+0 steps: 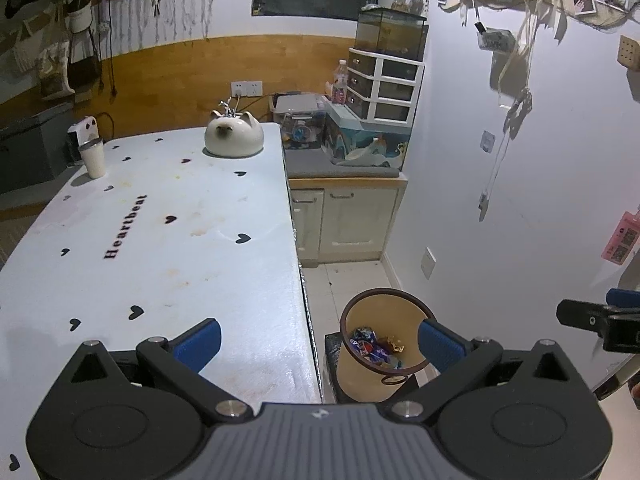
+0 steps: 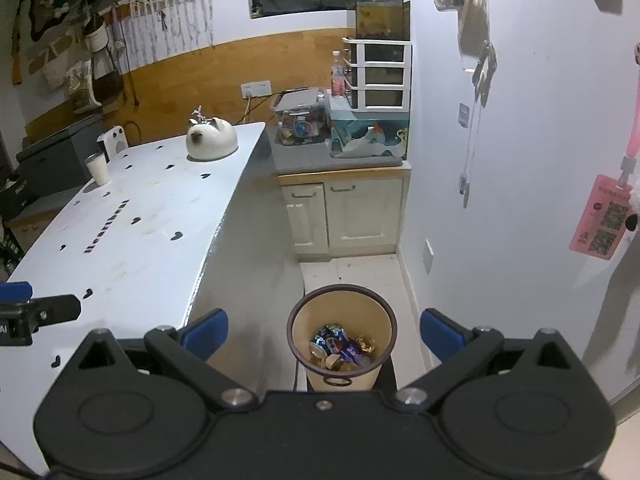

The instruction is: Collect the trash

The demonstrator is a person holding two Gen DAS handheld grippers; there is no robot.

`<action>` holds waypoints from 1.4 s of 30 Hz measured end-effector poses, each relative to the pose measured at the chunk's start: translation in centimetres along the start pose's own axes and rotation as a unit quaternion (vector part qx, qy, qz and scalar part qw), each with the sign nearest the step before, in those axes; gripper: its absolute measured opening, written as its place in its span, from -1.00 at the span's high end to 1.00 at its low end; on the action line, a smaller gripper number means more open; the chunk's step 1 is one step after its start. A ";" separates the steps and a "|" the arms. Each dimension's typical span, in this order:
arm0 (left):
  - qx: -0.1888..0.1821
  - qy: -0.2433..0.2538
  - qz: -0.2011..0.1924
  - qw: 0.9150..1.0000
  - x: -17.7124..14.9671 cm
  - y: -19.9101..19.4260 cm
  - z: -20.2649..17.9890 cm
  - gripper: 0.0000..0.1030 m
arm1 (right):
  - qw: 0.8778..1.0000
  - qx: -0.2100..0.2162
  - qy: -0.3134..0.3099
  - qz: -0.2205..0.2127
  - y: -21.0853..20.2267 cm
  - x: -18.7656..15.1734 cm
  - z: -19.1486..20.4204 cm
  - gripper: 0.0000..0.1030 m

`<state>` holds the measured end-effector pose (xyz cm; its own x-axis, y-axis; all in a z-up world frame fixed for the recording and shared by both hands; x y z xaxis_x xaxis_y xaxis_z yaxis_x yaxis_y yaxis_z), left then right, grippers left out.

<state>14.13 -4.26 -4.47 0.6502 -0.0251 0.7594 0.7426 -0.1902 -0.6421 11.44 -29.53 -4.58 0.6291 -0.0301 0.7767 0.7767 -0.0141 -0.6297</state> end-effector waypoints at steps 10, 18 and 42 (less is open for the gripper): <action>0.015 -0.007 -0.009 1.000 -1.1 -2.0 -0.8 -1.00 | 1.000 0.003 -0.005 -0.015 -2.5 -0.8 -0.2 -1.00; 0.018 -0.005 -0.005 1.000 -2.4 -3.2 -1.8 -1.00 | 1.000 0.011 -0.022 -0.016 -3.6 -1.8 -0.4 -1.00; 0.016 -0.009 -0.003 1.000 -3.9 -4.5 -1.6 -1.00 | 0.999 -0.006 -0.030 -0.027 -5.4 -3.0 0.3 -1.00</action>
<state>8.03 -4.85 -4.39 0.6484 -0.0063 0.7613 0.7509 -0.1595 -0.6408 5.37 -29.07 -3.51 0.5872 0.0318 0.8088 0.8095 -0.0270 -0.5865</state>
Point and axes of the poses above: each gripper's, at about its wrist camera, not at the fingertips, and y roughly the way its jaws point, z to its left, x to its top, the point moved 5 cm from there along y, roughly the way its jaws point, and after that the axes turned 3 degrees about -y, right-handed, at the moved point
